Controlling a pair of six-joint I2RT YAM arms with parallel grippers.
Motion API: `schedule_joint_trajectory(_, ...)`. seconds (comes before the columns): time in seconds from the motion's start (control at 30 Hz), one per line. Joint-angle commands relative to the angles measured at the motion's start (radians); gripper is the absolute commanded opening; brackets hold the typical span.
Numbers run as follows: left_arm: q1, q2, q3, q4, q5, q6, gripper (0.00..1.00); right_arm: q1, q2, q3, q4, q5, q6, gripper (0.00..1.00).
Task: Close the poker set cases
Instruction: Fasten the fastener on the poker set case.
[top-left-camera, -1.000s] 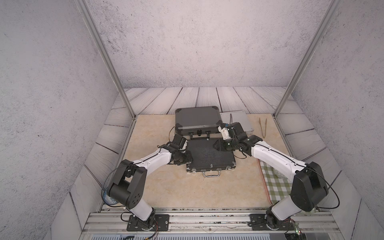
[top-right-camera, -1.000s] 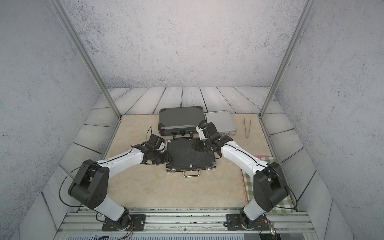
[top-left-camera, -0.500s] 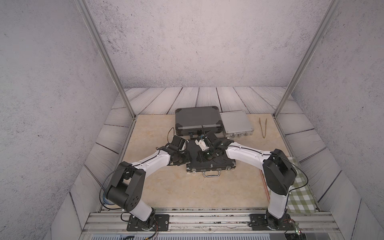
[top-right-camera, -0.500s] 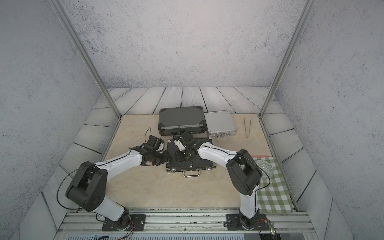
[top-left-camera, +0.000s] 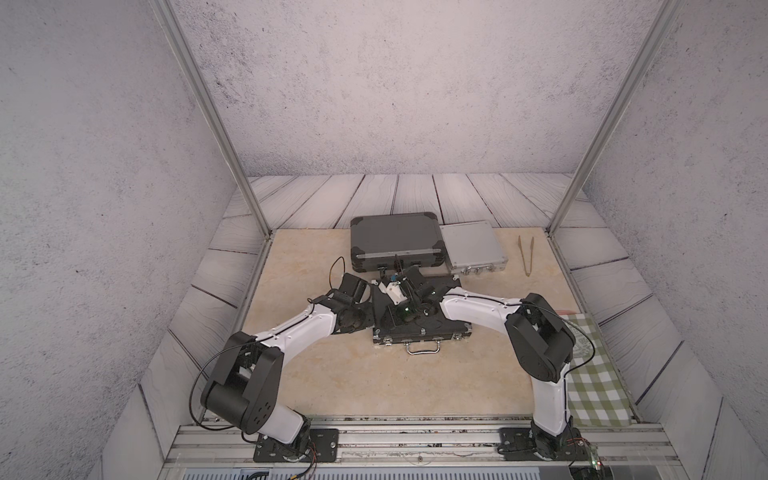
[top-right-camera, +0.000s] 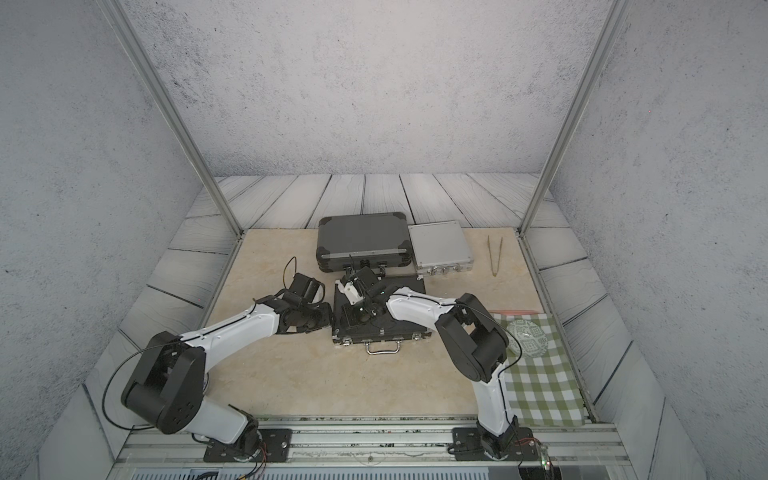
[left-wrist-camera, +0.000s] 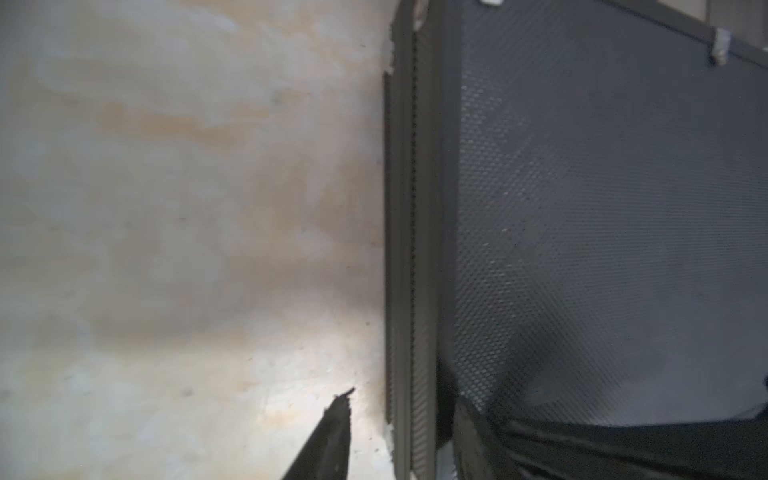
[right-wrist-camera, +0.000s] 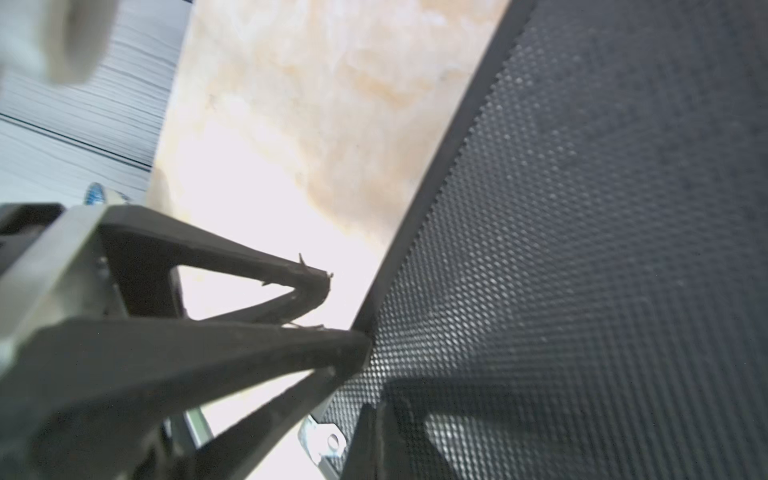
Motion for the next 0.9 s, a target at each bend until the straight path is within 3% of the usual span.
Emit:
schedule_joint_trajectory(0.0,0.009,-0.054,0.001,-0.155,-0.114,0.029,0.45,0.009,0.086,-0.126,-0.050,0.032,0.045,0.03)
schedule_joint_trajectory(0.17,-0.019,-0.153,0.013,-0.191,-0.086,0.039,0.46,0.008,0.056,-0.104,-0.117,0.075,0.009,0.03)
schedule_joint_trajectory(0.3,-0.101,-0.218,0.017,-0.175,-0.071,0.042,0.41,-0.007,0.047,-0.097,-0.146,0.089,0.011,0.02)
schedule_joint_trajectory(0.6,-0.248,-0.124,0.035,-0.130,-0.081,0.008,0.23,-0.064,0.026,-0.146,-0.120,0.078,0.055,0.02)
schedule_joint_trajectory(0.87,-0.291,-0.030,0.013,-0.071,-0.082,-0.023,0.16,-0.085,0.021,-0.158,-0.113,0.068,0.067,0.03)
